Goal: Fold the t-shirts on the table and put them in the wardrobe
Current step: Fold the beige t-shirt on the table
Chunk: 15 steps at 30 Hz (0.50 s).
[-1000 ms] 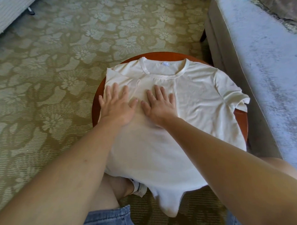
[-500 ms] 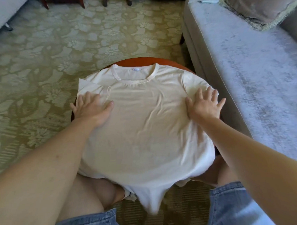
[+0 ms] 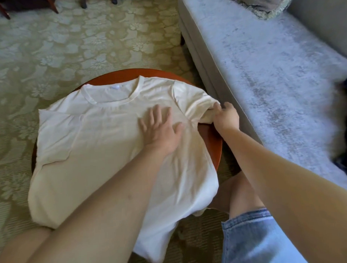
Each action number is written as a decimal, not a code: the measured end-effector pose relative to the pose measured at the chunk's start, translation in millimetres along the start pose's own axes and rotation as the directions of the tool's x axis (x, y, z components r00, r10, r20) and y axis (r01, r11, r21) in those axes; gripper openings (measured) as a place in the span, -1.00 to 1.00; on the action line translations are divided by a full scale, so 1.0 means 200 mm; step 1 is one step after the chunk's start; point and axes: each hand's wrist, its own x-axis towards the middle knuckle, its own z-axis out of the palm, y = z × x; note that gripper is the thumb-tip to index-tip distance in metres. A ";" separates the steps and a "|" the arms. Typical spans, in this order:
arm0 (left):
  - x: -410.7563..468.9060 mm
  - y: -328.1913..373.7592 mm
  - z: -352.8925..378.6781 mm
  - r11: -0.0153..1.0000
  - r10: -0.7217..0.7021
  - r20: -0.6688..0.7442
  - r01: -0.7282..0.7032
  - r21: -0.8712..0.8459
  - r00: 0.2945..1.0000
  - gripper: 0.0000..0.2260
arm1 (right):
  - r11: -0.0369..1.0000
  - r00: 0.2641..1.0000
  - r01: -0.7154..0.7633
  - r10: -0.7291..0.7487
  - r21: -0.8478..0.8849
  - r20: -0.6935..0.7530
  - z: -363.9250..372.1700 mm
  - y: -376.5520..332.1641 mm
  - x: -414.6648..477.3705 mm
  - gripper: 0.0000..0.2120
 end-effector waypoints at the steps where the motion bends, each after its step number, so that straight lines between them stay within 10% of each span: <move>1: 0.00 0.00 0.02 1.000 -0.003 -0.028 0.004 0.014 1.000 -0.41 | 0.999 1.000 -0.022 0.022 0.037 0.014 0.00 0.01 0.04 -0.63; 15: -0.01 -0.01 0.05 1.000 0.005 -0.135 -0.004 0.002 0.991 -0.44 | 0.950 0.995 0.053 -0.026 0.308 -0.092 -0.04 -0.13 0.17 -0.69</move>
